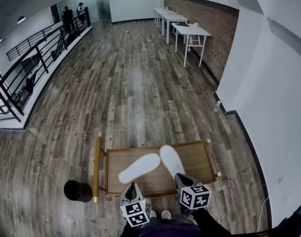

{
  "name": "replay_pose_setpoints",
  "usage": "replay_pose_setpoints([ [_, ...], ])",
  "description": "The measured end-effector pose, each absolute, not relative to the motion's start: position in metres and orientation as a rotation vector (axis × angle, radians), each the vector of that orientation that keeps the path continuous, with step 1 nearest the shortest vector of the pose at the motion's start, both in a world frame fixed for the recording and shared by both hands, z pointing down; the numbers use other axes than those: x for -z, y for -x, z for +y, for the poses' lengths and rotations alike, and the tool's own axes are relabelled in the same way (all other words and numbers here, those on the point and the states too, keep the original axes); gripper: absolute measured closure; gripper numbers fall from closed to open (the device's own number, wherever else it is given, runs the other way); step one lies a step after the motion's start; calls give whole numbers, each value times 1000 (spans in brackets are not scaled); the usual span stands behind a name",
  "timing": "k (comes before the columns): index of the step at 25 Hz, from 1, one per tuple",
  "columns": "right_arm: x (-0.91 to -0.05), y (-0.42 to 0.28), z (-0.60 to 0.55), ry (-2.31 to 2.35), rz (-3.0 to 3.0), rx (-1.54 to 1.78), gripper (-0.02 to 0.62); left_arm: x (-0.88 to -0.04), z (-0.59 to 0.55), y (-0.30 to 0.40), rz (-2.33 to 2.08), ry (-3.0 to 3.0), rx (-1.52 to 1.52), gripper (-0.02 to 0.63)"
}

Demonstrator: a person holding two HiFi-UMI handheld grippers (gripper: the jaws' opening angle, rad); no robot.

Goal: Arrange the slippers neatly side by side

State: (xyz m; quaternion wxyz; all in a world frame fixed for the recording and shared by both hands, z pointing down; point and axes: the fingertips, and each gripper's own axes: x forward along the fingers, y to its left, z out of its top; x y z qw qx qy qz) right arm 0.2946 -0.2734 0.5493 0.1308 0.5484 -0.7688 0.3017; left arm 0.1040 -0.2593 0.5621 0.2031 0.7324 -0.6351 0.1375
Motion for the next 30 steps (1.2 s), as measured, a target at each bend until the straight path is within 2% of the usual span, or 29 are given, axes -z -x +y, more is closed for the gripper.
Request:
replay_pose_setpoints([
  [19, -558, -300, -283, -1633, -2161, -860, 597, -574, -289, -106, -1644, -2149, -282, 603],
  [24, -562, -319, -280, -1697, -2117, -886, 597, -587, -314, -118, -1529, -2301, -502, 596],
  [26, -563, -324, -279, -1709, -2101, -890, 597, -599, -323, -129, -1426, -2380, -625, 543],
  [30, -566, -334, -278, -1729, -2066, -900, 597, -633, -338, -148, -1199, -2498, -920, 543],
])
